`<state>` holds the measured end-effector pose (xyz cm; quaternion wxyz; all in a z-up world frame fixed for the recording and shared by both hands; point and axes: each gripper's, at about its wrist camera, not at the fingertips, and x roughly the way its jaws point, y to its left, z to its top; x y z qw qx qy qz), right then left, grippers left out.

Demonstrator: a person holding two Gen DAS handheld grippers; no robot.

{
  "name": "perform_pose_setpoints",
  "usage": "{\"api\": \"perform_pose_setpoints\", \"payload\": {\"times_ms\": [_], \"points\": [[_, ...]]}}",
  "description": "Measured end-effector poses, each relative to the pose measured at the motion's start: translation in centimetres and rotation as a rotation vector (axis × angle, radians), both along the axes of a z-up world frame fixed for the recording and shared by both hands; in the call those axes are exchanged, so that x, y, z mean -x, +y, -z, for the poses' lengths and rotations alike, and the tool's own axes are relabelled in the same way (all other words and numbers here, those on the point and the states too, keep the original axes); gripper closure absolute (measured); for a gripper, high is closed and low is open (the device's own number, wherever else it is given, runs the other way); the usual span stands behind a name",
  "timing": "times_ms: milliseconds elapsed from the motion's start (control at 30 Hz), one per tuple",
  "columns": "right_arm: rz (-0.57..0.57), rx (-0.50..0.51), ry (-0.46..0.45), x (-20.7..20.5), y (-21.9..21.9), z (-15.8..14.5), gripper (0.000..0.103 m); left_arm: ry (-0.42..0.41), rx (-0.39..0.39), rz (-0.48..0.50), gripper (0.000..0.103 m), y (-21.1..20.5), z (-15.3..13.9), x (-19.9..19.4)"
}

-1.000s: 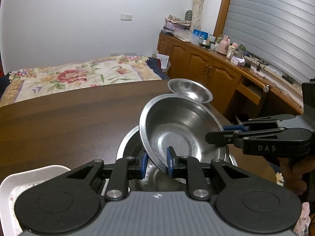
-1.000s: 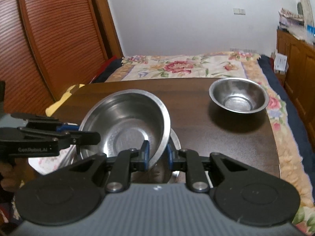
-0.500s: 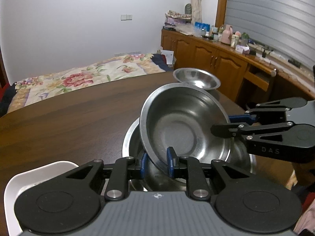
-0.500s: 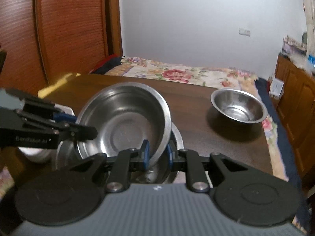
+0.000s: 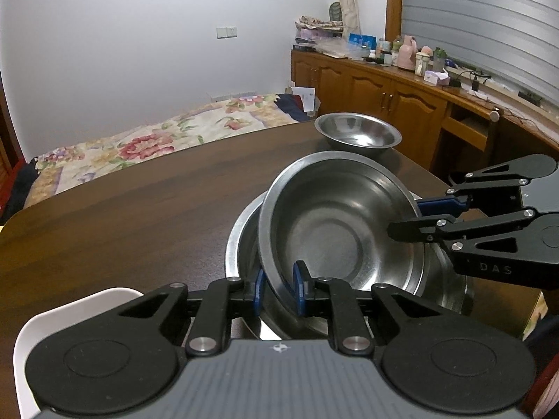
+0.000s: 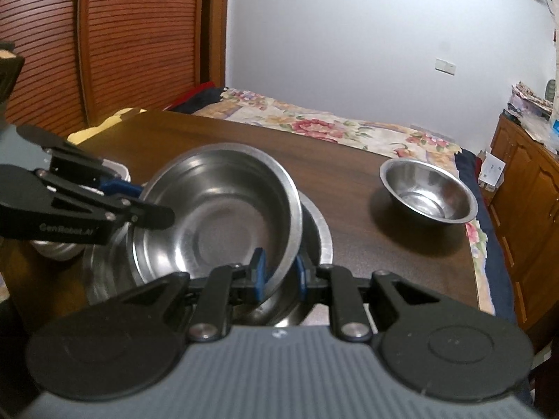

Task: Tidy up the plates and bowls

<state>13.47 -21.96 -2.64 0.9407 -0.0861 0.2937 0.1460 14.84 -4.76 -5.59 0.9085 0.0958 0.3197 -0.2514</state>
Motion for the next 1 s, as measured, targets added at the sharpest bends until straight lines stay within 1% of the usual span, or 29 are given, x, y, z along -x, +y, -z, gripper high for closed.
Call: {"api": "perform_pose_setpoints", "payload": {"times_ms": [167,300,433,500,733,833,1000], "points": [[-0.011,0.025,0.006,0.0,0.4,-0.2,0.084,-0.007,-0.004,-0.004,0.084,0.0,0.2,0.2],[-0.02,0.026,0.018,0.0,0.3,-0.4,0.085,-0.004,0.001,-0.004,0.084,0.1,0.2,0.2],[-0.03,0.034,0.03,0.1,0.2,-0.6,0.086,-0.006,0.011,-0.012,0.086,0.2,0.3,0.3],[-0.031,0.045,0.032,0.1,0.2,-0.6,0.087,-0.014,0.018,-0.019,0.086,0.3,0.3,0.3],[-0.021,0.051,0.034,-0.2,0.5,-0.6,0.087,-0.047,0.038,-0.042,0.087,0.6,0.3,0.7],[-0.014,0.039,0.036,-0.4,0.3,-0.5,0.087,-0.055,0.054,-0.05,0.087,0.8,0.1,0.7],[-0.001,0.0,0.047,-1.1,0.2,-0.1,0.087,-0.06,0.047,-0.044,0.087,0.5,-0.3,0.5]]}}
